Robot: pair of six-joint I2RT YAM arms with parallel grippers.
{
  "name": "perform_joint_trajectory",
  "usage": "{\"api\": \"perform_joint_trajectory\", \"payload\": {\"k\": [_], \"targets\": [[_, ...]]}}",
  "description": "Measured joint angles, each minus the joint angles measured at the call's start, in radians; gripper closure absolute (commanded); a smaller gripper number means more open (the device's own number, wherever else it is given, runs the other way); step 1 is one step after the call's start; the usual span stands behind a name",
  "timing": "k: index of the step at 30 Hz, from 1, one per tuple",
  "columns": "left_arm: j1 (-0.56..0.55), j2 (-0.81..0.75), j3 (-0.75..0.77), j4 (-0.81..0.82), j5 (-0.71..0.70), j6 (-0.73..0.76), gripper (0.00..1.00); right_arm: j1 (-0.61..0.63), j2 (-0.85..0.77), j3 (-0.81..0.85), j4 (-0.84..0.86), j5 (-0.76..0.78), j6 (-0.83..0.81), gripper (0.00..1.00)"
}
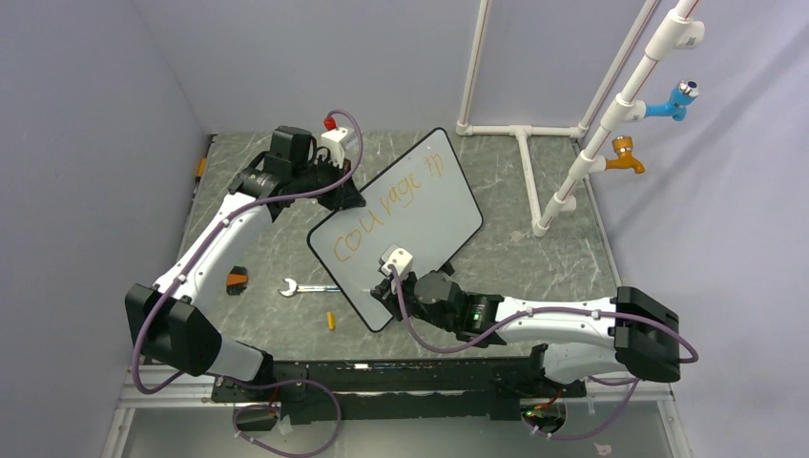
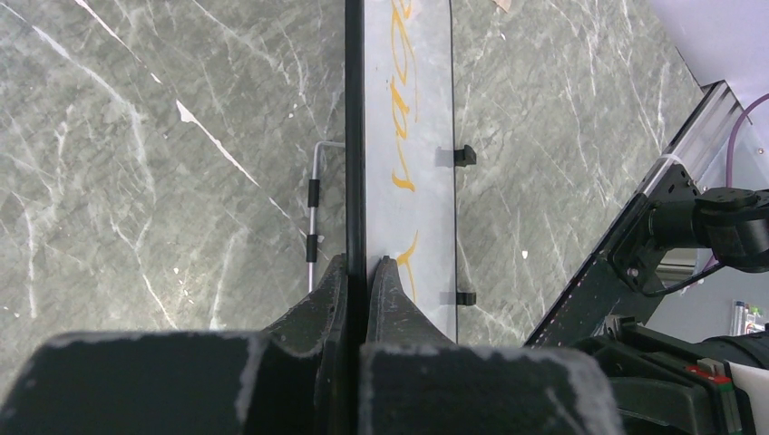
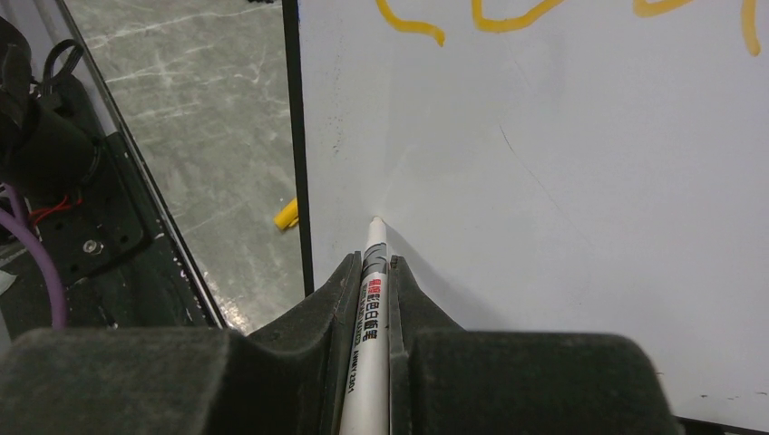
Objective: Write a sentence on the whiteboard
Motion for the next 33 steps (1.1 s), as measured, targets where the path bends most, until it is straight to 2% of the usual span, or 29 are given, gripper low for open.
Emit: {"api": "perform_joint_trajectory", "payload": {"k": [33], "targets": [[0.005, 0.0, 0.0, 0.001, -0.009, 0.016, 1.0, 0.024, 0.096, 0.055, 0.157, 0.013, -0.04, 1.0]]}}
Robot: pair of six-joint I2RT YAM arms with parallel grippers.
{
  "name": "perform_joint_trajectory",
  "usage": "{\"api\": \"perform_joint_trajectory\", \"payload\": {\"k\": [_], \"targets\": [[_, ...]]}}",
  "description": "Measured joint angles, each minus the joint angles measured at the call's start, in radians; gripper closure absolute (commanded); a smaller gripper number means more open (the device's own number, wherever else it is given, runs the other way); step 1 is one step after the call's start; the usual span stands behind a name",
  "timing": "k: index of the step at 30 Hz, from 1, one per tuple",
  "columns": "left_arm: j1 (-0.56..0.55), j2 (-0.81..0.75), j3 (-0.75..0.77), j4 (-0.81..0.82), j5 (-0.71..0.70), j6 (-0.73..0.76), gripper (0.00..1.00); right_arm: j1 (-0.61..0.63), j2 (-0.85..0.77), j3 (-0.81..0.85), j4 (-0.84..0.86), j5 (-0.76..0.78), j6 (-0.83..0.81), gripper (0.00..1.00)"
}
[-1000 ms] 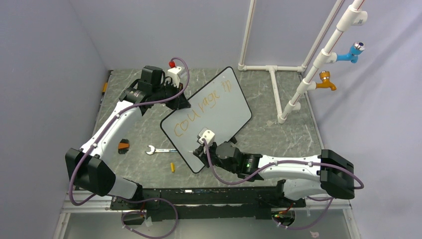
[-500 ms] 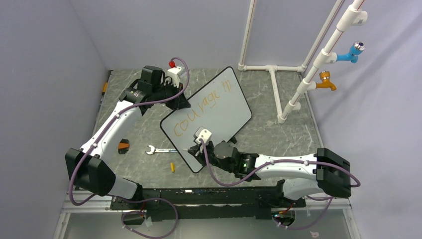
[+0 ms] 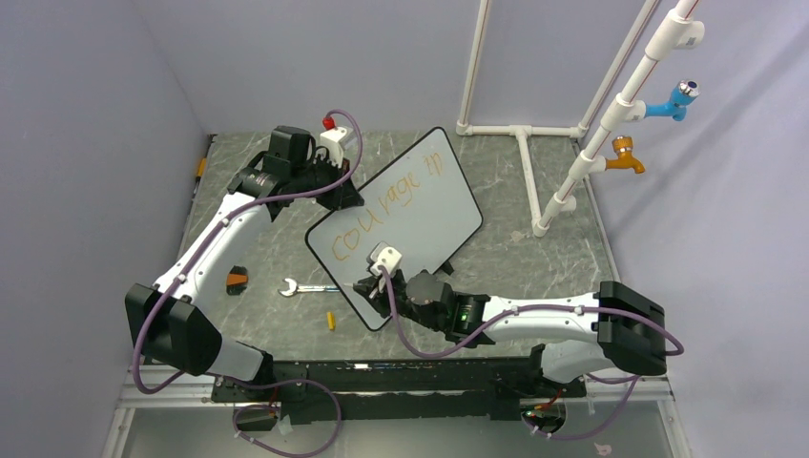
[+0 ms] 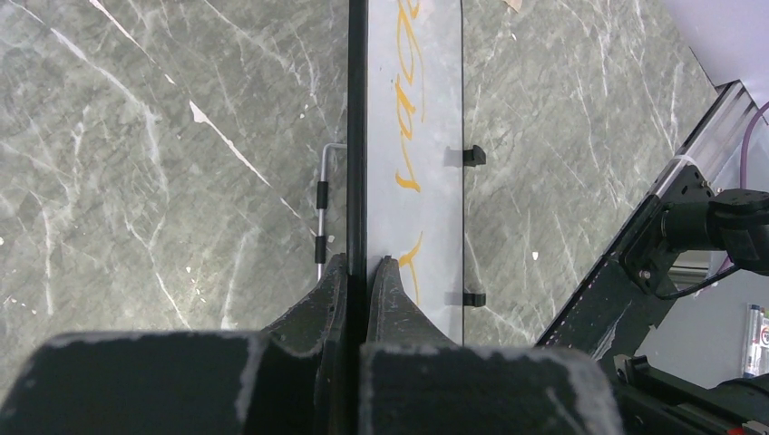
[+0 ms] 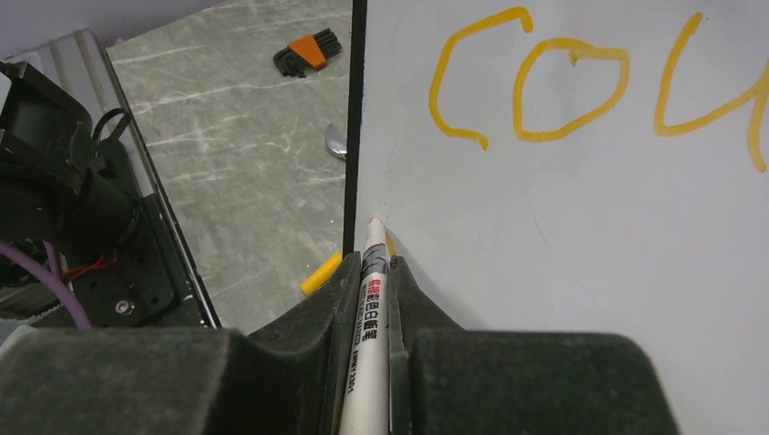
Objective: Write a sentence on the whiteboard
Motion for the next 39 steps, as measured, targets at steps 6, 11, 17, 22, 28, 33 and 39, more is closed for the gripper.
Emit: {"api": "perform_joint_trajectory", "payload": {"k": [6, 11, 17, 22, 28, 33, 39], "targets": [[0.0, 0.0, -0.001, 0.002, 0.0, 0.002, 1.0, 0.008, 0.0, 0.0, 0.0, 0.031, 0.002, 1.0], [0.0, 0.0, -0.001, 0.002, -0.001, 0.003, 1.0, 0.009, -0.003, 0.0, -0.002, 0.072, 0.007, 1.0], [-0.002, 0.0, -0.001, 0.0, -0.002, -0.008, 1.0, 0.006, -0.035, -0.026, -0.011, 0.081, 0.017, 1.0], [-0.004, 0.0, -0.001, 0.0, -0.004, -0.016, 1.0, 0.001, -0.1, -0.077, -0.056, 0.072, 0.036, 1.0], [-0.005, 0.0, -0.001, 0.0, -0.005, -0.017, 1.0, 0.002, -0.124, -0.09, -0.062, 0.064, 0.062, 1.0], [-0.005, 0.0, -0.001, 0.0, -0.005, -0.017, 1.0, 0.003, -0.093, -0.09, -0.061, 0.05, 0.079, 1.0], [-0.004, 0.0, -0.001, 0.002, -0.005, -0.011, 1.0, 0.015, -0.059, -0.089, -0.05, 0.047, 0.09, 1.0]]}}
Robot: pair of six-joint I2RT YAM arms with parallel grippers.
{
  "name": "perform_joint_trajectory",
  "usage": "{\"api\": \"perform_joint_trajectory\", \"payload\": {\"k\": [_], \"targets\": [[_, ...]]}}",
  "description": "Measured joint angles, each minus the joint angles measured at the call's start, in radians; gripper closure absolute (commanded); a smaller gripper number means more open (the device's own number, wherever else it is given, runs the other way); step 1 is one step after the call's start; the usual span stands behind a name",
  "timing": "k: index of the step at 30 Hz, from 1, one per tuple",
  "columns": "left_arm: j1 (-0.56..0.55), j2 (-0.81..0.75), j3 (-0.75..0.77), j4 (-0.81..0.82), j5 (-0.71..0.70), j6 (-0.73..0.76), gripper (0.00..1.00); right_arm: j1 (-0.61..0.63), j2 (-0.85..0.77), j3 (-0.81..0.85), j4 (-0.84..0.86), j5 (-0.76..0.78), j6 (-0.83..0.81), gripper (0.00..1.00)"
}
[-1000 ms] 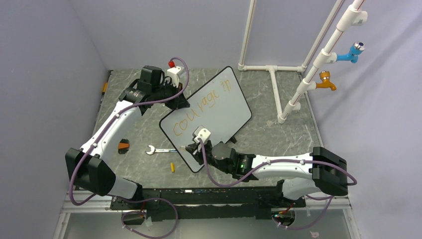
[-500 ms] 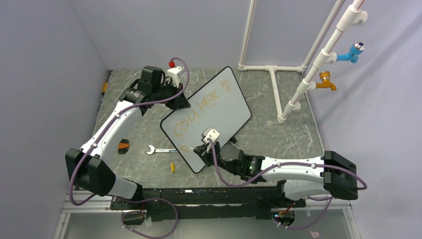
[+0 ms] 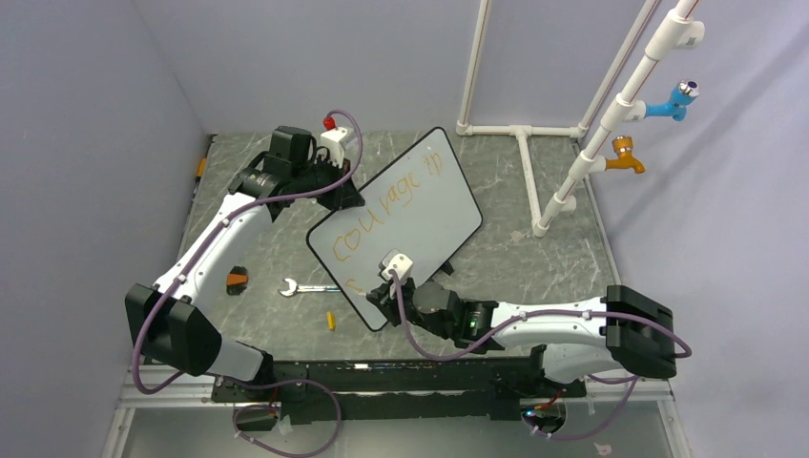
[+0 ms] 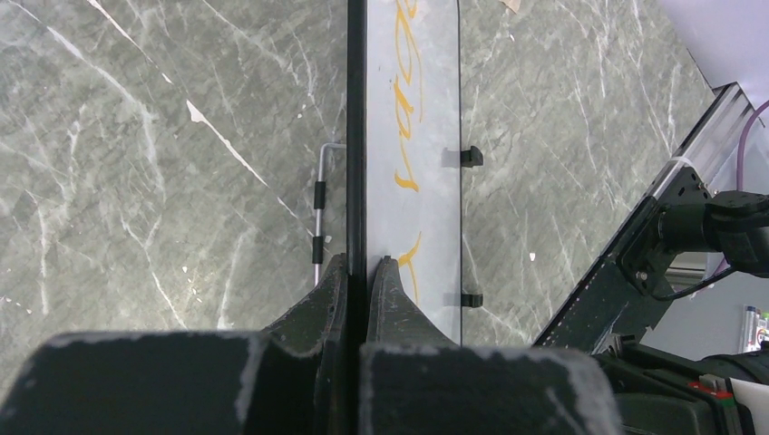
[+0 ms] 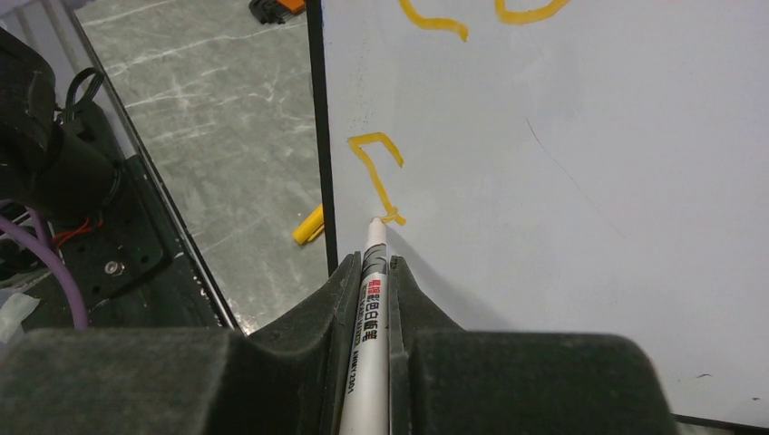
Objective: Write a sentence on the whiteboard
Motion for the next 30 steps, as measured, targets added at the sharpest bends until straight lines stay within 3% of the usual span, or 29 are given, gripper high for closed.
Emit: {"api": "perform_joint_trajectory", "payload": {"k": [19, 30], "targets": [[0.001, 0.0, 0.0, 0.005, -0.003, 0.002, 1.0, 0.011, 0.015, 0.068, -0.074, 0.163, -0.002, 1.0], [0.004, 0.0, 0.0, 0.003, -0.005, 0.002, 1.0, 0.01, 0.052, 0.146, -0.094, 0.159, -0.049, 1.0]]}}
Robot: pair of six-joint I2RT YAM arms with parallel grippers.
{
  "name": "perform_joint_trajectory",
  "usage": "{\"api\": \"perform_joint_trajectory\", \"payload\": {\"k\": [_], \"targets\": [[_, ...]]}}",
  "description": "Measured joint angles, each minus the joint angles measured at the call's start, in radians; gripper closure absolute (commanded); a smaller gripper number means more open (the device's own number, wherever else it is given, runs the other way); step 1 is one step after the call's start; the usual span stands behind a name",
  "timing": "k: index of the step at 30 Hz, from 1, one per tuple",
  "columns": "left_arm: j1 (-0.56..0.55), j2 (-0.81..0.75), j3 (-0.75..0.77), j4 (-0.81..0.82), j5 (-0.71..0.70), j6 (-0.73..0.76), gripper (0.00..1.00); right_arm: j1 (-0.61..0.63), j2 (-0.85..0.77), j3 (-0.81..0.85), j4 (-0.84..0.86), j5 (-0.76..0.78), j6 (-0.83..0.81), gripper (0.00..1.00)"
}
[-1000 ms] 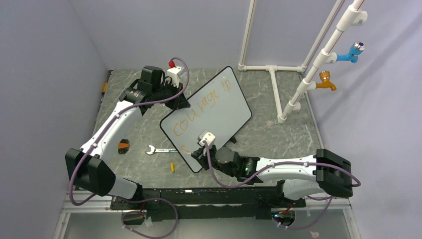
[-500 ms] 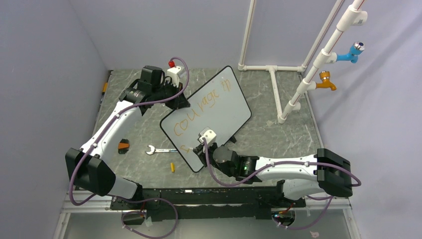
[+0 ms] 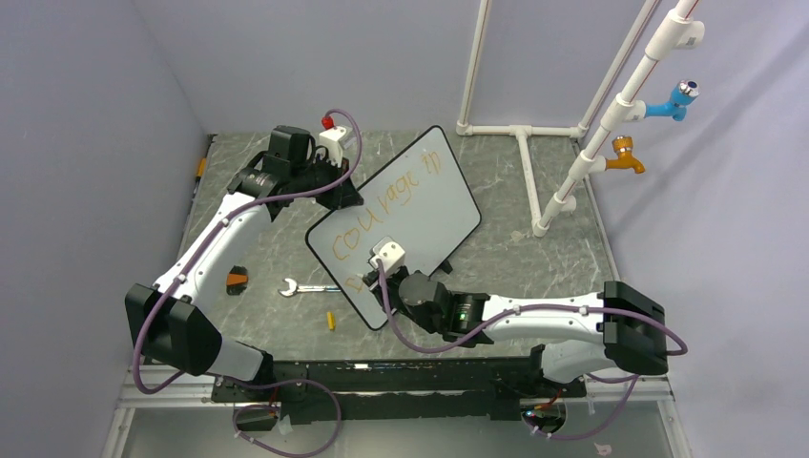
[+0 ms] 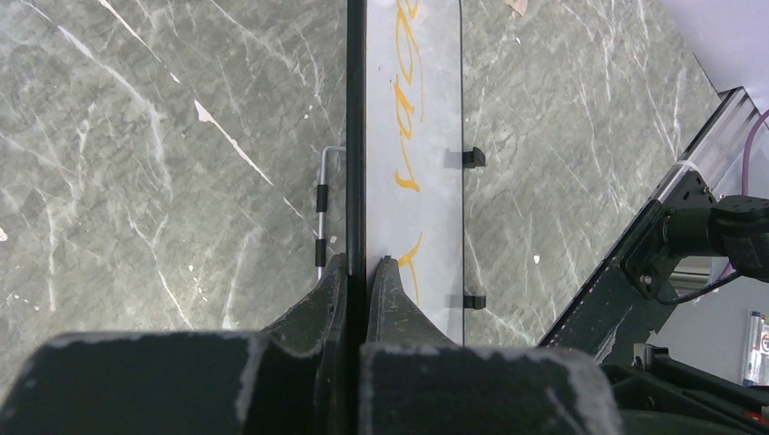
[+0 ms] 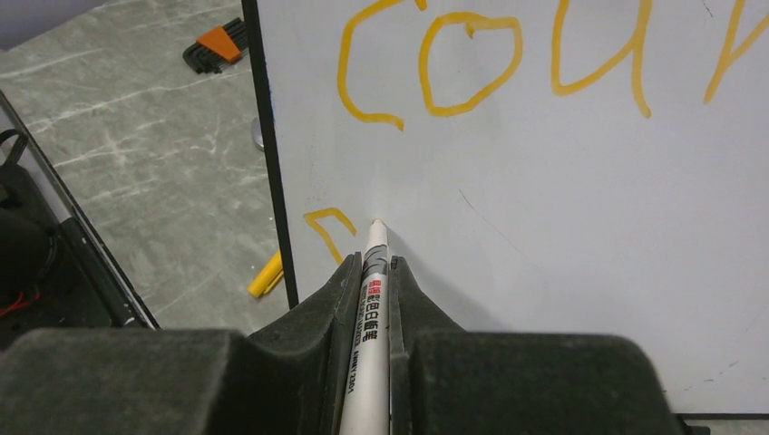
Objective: Write a sentence on the whiteboard
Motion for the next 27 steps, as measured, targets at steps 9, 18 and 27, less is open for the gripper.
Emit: {"api": "perform_joint_trajectory", "payload": {"k": [9, 18, 27], "targets": [[0.0, 0.0, 0.0, -0.002, 0.0, 0.001, 1.0, 0.019, 0.02, 0.012, 0.026, -0.045, -0.001, 1.0], [0.0, 0.0, 0.0, -0.002, 0.0, 0.001, 1.0, 0.061, 0.042, 0.013, 0.038, -0.042, 0.02, 1.0], [0.0, 0.0, 0.0, -0.001, 0.0, 0.003, 1.0, 0.069, 0.037, -0.015, 0.047, 0.01, 0.063, 1.0]]}}
